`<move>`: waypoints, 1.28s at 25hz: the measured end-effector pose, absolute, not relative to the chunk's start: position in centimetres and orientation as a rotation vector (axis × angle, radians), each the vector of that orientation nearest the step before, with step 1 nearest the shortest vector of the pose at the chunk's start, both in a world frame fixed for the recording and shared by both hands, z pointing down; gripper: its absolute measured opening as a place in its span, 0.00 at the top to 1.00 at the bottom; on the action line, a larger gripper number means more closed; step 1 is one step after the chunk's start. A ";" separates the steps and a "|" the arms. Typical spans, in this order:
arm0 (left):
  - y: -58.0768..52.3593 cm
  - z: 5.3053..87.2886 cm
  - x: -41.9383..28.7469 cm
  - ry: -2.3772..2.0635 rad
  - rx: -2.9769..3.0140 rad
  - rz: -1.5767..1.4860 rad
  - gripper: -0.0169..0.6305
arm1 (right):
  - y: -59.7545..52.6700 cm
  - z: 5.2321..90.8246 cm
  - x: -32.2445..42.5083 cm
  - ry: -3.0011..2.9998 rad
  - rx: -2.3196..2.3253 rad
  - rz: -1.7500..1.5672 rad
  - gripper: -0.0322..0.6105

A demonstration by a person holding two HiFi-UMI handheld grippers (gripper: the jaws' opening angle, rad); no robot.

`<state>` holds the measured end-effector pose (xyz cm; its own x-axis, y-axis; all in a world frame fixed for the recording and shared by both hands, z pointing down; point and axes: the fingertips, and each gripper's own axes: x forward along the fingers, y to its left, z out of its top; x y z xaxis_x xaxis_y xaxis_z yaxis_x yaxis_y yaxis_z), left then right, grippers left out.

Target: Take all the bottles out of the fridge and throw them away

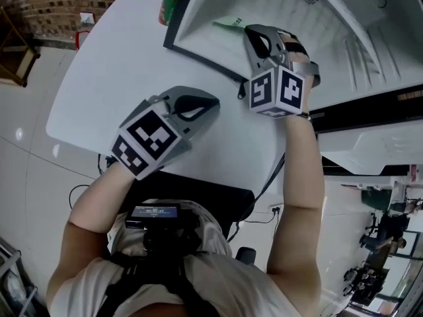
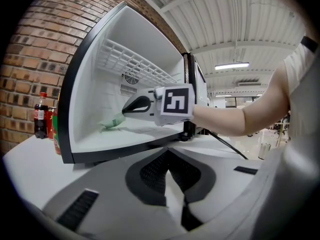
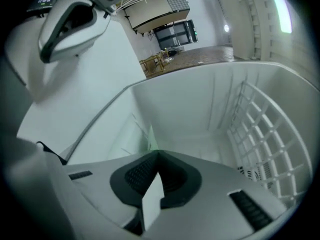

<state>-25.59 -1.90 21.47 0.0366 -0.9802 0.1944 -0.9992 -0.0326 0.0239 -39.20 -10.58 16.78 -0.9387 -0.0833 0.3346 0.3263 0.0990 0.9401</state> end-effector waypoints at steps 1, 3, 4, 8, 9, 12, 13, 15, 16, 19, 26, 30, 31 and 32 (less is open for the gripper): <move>-1.9 21.5 -25.6 -2.071 2.144 0.185 0.96 | -10.3 15.9 -38.1 -2.123 -0.225 -1.885 0.95; -1.9 21.6 -25.6 -2.072 2.139 0.183 0.96 | -9.8 14.3 -35.7 -2.245 -0.205 -1.804 0.95; -1.9 21.7 -25.7 -2.073 2.136 0.183 0.96 | -9.6 13.5 -34.4 -2.314 -0.202 -1.757 0.95; -1.7 22.2 -26.2 -2.064 2.150 0.197 0.95 | -8.7 11.6 -29.0 -2.567 -0.216 -1.566 0.95; -1.8 22.2 -25.7 -2.035 2.181 0.197 0.95 | -8.6 11.4 -27.6 -2.607 -0.215 -1.533 0.95; -2.7 22.1 -23.3 -1.948 2.281 0.188 0.95 | -8.4 11.1 -23.7 -2.676 -0.186 -1.483 0.95; -3.1 22.1 -22.3 -1.923 2.312 0.186 0.95 | -8.3 11.3 -22.4 -2.690 -0.177 -1.473 0.95; -3.6 22.1 -20.4 -1.868 2.371 0.192 0.95 | -8.0 11.7 -20.0 -2.713 -0.163 -1.461 0.95; -3.8 22.1 -19.6 -1.838 2.397 0.200 0.95 | -8.0 11.9 -18.8 -2.724 -0.152 -1.453 0.95; -4.7 21.9 -17.0 -1.779 2.452 0.209 0.95 | -8.5 12.2 -15.3 -2.783 -0.124 -1.377 0.95; -7.2 20.6 -12.4 -1.669 2.595 0.160 0.95 | -10.5 13.2 -9.3 -2.910 -0.019 -1.212 0.95; -9.0 20.1 -9.8 -1.589 2.678 0.134 0.95 | -12.5 14.0 -5.9 -2.932 0.104 -1.134 0.95; -9.5 20.0 -9.1 -1.564 2.697 0.132 0.95 | -13.0 14.2 -5.0 -2.931 0.142 -1.118 0.95; -9.9 19.9 -8.3 -1.542 2.716 0.134 0.95 | -13.4 14.3 -4.1 -2.927 0.179 -1.108 0.95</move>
